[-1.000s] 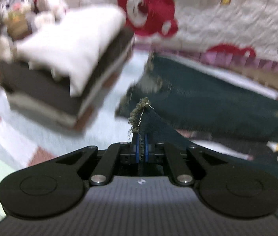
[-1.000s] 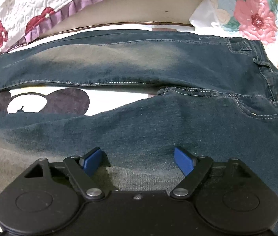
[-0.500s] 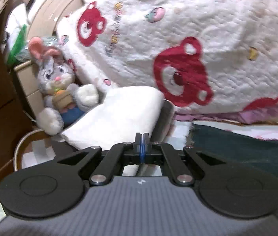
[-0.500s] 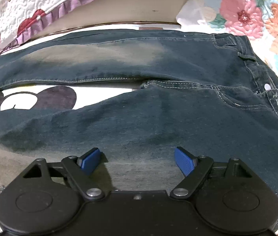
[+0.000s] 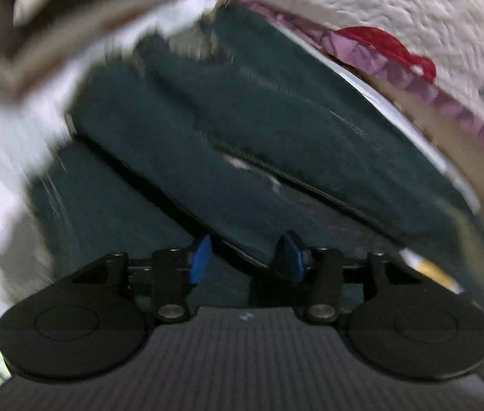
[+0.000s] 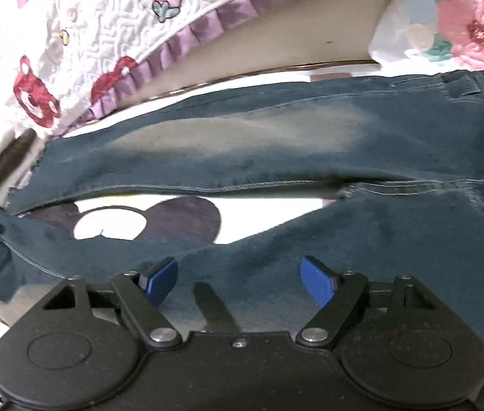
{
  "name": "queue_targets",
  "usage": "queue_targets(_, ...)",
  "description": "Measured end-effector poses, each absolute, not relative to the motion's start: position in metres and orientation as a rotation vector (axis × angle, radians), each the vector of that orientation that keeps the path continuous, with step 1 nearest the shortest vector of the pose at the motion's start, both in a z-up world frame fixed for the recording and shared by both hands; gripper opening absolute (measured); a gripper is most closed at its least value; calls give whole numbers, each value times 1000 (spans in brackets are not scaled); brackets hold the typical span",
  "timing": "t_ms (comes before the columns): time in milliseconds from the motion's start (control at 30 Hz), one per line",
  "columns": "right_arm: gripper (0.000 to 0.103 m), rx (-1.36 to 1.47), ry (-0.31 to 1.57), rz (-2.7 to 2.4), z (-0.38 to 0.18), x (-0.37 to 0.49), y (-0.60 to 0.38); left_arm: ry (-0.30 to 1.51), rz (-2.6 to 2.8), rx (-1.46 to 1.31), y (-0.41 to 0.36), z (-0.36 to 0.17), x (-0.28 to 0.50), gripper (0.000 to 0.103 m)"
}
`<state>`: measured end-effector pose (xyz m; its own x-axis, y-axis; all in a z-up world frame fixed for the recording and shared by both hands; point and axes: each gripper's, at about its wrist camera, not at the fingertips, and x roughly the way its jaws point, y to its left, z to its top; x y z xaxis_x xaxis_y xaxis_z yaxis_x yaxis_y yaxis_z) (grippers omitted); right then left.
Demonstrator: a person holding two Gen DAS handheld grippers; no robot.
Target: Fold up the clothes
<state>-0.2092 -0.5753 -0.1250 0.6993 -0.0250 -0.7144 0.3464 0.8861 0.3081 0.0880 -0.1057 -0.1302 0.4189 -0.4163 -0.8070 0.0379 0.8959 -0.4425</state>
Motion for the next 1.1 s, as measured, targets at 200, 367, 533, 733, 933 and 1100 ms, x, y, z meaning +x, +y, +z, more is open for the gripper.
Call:
queue_targets(200, 79, 384, 792, -219, -128, -207, -567, 1067, -242, -472, -111, -136, 87, 52)
queue_targets(367, 79, 295, 798, -199, -128, -207, -558, 978, -227, -298, -133, -122, 77, 8)
queue_targets(533, 79, 199, 802, -175, -128, -207, -548, 884, -210, -125, -154, -109, 67, 6)
queue_targets(733, 80, 205, 776, -51, -122, -206, -534, 803, -178, 5, -165, -92, 52, 5)
queue_targets(933, 81, 189, 836, 81, -126, -194, -522, 741, -182, 72, -176, -78, 46, 5)
queue_targets(1100, 81, 58, 803, 45, -111, -185, -519, 749, -199, 31, -174, -74, 50, 5)
